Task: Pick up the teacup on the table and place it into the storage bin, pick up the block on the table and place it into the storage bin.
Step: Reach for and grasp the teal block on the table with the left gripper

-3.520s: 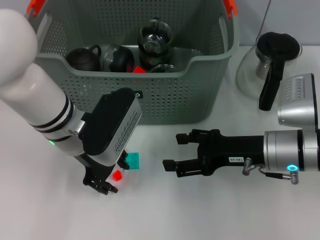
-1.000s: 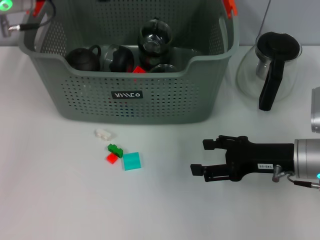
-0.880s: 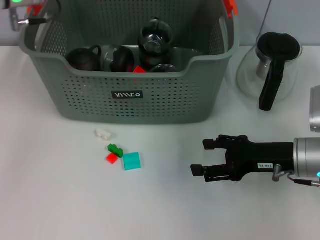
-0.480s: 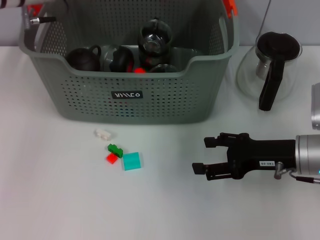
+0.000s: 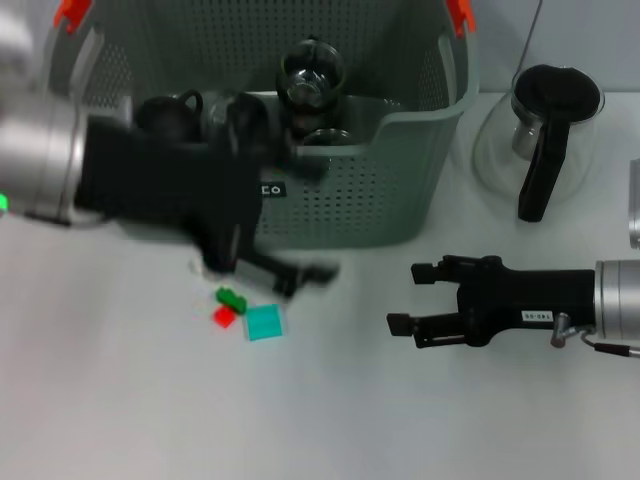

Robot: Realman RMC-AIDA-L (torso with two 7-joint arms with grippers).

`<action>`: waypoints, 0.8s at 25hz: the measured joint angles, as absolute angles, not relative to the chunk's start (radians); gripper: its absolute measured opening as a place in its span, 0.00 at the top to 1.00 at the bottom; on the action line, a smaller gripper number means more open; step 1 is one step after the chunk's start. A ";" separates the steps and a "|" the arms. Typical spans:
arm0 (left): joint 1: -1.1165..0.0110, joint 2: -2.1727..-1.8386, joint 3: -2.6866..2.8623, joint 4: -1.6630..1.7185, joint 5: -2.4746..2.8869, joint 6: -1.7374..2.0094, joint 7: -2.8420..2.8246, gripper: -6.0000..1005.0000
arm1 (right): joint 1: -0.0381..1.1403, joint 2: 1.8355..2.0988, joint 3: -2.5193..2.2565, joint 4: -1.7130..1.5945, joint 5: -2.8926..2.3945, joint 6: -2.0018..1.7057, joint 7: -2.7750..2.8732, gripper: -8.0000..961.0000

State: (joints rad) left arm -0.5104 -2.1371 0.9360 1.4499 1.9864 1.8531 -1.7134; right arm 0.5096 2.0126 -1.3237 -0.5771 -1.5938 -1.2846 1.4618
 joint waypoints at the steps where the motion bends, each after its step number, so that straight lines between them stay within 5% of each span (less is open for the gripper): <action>1: -0.492 -2.143 0.962 1.473 2.023 1.865 -1.696 0.10 | 0.510 2.013 -1.319 -0.575 -1.594 -1.285 1.462 0.01; 3: -0.470 -2.160 1.008 1.511 2.117 1.858 -1.689 0.04 | 0.510 2.014 -1.316 -0.572 -1.594 -1.284 1.462 0.01; 20: -0.589 -2.171 1.430 1.266 2.597 1.459 -1.975 0.08 | 0.512 2.025 -1.291 -0.571 -1.594 -1.278 1.477 0.02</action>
